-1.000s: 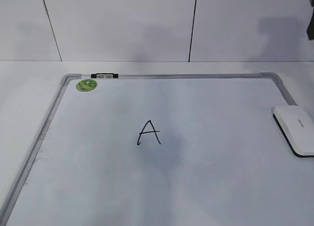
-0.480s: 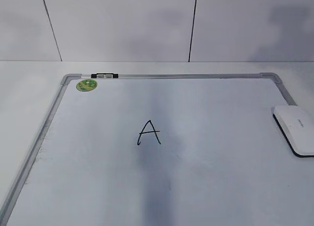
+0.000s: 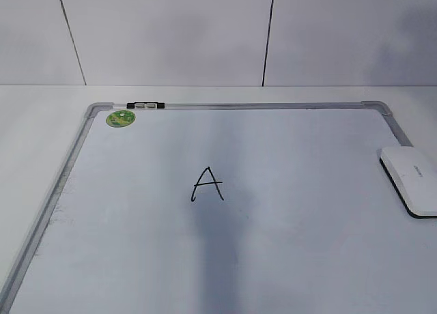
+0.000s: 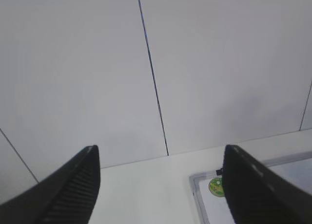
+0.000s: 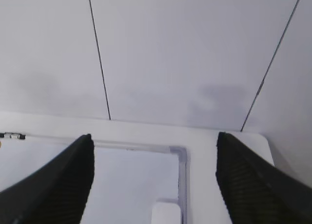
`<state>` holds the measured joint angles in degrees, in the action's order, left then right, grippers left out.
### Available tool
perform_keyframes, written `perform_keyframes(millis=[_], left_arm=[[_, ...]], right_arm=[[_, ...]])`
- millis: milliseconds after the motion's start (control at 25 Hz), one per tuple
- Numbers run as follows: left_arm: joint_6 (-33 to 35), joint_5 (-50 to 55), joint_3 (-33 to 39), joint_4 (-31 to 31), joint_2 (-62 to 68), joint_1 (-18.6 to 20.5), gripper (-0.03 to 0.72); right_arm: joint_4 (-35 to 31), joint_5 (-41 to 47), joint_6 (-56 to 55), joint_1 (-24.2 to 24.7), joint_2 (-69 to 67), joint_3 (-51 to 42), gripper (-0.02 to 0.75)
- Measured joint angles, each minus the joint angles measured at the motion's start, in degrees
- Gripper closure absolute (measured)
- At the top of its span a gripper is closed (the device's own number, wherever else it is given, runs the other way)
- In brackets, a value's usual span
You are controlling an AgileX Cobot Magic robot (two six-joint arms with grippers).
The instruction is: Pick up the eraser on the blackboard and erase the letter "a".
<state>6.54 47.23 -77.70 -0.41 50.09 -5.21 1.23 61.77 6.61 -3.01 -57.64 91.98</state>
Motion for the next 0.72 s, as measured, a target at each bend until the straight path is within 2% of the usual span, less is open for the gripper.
perform_keyframes(millis=[240,520,720], left_arm=[[0.0,-0.6,-0.1,-1.2,-3.6,0.0,0.092],[0.0,-2.4,-0.1,-1.2,-8.9,0.0,0.094],[0.0,-3.3,2.2,-1.3,-13.7,0.0,0.096]], right_arm=[[0.0,-4.5,2.1,0.0,5.5,0.0,0.146],[0.0,-5.2,4.2,0.0,10.0,-0.4,0.146],[-0.4,-5.4,5.3,0.0,13.7,-5.0,0.146]])
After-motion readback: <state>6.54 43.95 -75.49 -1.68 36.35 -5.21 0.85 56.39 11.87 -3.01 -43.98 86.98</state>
